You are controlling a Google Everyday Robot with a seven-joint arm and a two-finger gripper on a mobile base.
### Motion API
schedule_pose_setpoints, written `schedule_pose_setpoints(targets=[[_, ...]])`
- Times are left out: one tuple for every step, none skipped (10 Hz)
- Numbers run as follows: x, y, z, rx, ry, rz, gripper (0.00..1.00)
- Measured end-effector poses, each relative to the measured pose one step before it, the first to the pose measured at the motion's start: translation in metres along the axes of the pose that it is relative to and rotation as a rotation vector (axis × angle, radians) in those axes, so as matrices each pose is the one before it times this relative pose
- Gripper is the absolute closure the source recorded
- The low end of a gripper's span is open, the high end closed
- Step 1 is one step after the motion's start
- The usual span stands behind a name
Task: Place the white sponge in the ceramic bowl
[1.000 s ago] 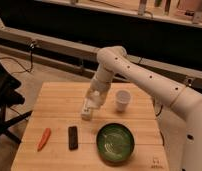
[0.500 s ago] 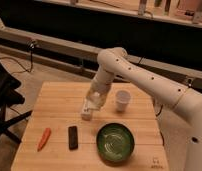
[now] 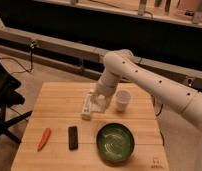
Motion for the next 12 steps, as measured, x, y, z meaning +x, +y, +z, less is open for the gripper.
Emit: schedule_pose_setpoints(targets=[[-0.00255,0.01065,-0.00148,-0.00479,-0.00037,-0.00211,1.0],[-0.00224,0.01127,-0.00177,-0.00519,0.00091,0.00085,1.0],[-0.00104,-0.00094,-0.00006,-0.00037,-0.00052,-0.0044,1.0],[-0.00239,-0.00109,0.00139,-0.00123,-0.00148,-0.00565,1.0],[-0.00171,0.00256,0.00029,-0.00135,0.00032,0.00038,1.0],[-0.00268,0.00587,0.0026,-0.00628,0.00227,-0.0006,1.0],[-0.00243,0.00993,0.00358,-0.00392,0.0027,0.00089,1.0],[-0.00258,0.01155,-0.00059,-0.00373,0.00362,0.00345,1.0],[-0.00117,0.00161,0.00002,-0.00031,0.0008,-0.00188,1.0],[-0.00127,-0.00198,0.00156,-0.00237,-0.00091,-0.00611,1.0],[-0.00151,0.00152,0.00132,-0.00362,-0.00225,-0.00079,1.0],[-0.00046,0.00244,0.00065,-0.0029,-0.00055,0.00218,1.0]])
